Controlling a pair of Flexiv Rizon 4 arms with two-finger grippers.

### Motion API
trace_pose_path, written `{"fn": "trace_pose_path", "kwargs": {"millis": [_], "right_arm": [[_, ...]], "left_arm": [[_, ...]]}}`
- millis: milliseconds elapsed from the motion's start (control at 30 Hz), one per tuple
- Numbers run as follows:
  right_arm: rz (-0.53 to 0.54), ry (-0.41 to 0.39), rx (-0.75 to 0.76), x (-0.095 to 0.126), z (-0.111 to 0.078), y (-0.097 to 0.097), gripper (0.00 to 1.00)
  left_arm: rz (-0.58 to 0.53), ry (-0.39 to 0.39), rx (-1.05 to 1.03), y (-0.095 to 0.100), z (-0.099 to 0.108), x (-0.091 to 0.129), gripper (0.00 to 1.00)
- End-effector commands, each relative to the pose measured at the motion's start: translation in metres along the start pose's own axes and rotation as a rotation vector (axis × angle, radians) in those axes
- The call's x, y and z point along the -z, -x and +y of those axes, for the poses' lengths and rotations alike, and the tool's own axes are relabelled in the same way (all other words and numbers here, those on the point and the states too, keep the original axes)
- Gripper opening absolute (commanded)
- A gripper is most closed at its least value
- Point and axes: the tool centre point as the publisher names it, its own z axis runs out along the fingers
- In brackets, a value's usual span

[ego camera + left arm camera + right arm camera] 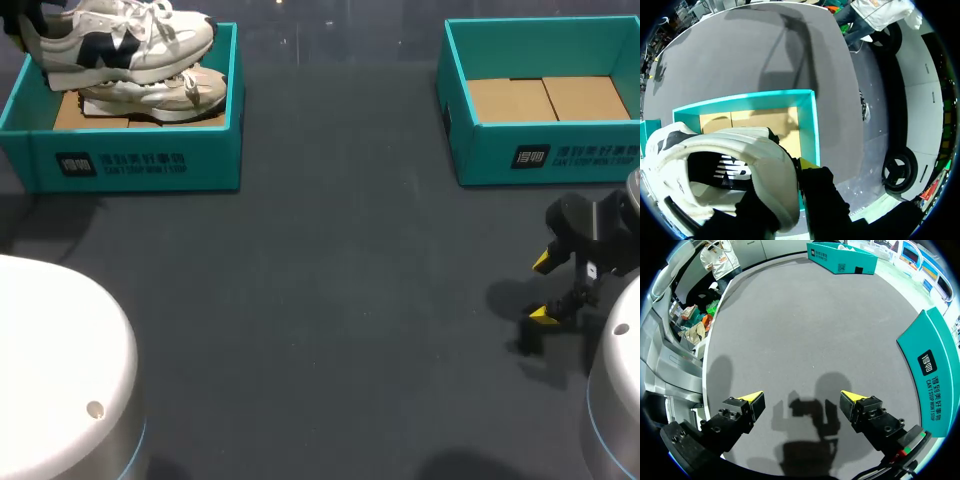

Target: Take the shoe out of the shoebox, open the shoe tongue, remove and reinsert the insole, then place the shoe into the shoebox

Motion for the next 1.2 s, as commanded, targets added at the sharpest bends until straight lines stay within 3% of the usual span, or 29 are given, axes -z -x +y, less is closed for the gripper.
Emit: {"fn": "trace_pose_path", "kwargs": {"millis": [33,200,400,833,1200], "right_arm": [[-0.003,-0.002,-0.001,-0.001,0.0,-0.001,1.0],[-0.003,-0.002,-0.001,-0.001,0.0,-0.001,1.0],[-0.003,-0.002,-0.001,-0.001,0.0,-0.001,1.0],[-0.003,-0.002,-0.001,-0.001,0.0,-0.001,1.0],[-0.003,-0.002,-0.001,-0.001,0.0,-0.001,1.0]], "left_arm": [[0.015,0.016,-0.015,0.012,-0.016,0.035,0.0],[0.023,0.029,-0.035,0.032,-0.036,0.048,0.0],[0.036,0.03,-0.059,0.068,-0.066,0.049,0.0],[0.054,0.023,-0.102,0.165,-0.162,0.056,0.0],[0.052,0.01,-0.108,0.243,-0.241,0.041,0.0]]}}
